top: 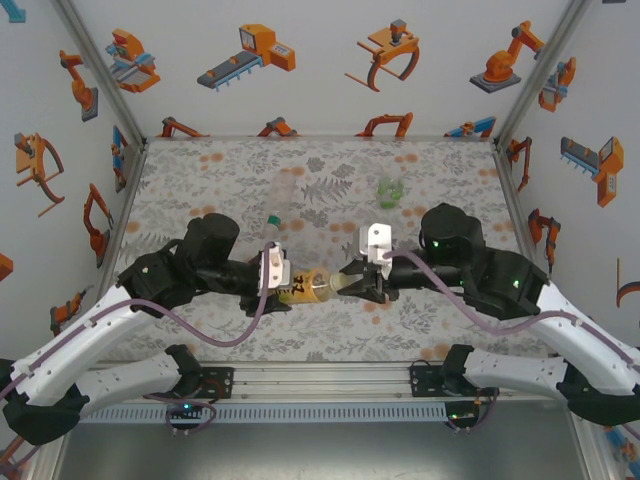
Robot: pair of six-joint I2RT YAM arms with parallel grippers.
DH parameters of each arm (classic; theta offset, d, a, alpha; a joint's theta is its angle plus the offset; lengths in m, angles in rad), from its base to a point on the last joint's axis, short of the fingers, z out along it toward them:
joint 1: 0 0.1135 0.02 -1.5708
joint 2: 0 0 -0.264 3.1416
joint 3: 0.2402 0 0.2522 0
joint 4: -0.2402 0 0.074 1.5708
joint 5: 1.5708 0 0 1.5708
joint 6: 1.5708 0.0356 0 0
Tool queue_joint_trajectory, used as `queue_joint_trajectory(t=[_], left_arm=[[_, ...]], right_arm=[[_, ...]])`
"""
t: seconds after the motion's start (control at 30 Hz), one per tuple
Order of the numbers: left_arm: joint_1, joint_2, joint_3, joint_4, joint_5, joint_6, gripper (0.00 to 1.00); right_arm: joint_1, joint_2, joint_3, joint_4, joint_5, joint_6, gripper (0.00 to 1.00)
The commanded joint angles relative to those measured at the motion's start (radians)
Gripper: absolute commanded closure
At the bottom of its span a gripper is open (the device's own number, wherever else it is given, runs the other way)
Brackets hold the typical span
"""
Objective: Screw on the bottle caps
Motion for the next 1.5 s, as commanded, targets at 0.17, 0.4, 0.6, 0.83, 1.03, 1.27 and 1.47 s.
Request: queue_joint_trajectory(t=[0.17,0.4,0.6,0.83,1.03,1.27,1.47], left_arm=[[-0.007,0.004,0.002,0.027,0.01,0.007,1.0],[-0.006,0.017,0.002,0.03,0.011,0.008,1.0],[-0.006,0.029,0.007,0.033,0.013,0.015,1.0],[-0.007,0.038,0.014,0.034,0.018,0.018,1.0],[-0.007,0.042,0.014,0.036,0.022,0.019,1.0],[-0.008,0.037,0.012,0.036,0.027,0.017,1.0],[-0.008,0.034,0.012,0.036,0.036,0.015,1.0]], right_arm=[[0.006,-0.042,-0.088,0.127,0.247,0.975,1.0],[0.006,-0.062,-0.121,-0.015,0.383,1.618,1.0],[0.006,-0.062,-0.156,0.049,0.346,1.824,1.0],[0.006,-0.013,-0.059,0.007,0.334,1.561,0.83],[0.005,-0.011,0.008,-0.016,0.343,1.196,0.43],[0.005,-0.05,0.022,0.06,0.234,0.579,0.42],[0.005,-0.029,0.062,-0.047,0.072,0.049,0.42]])
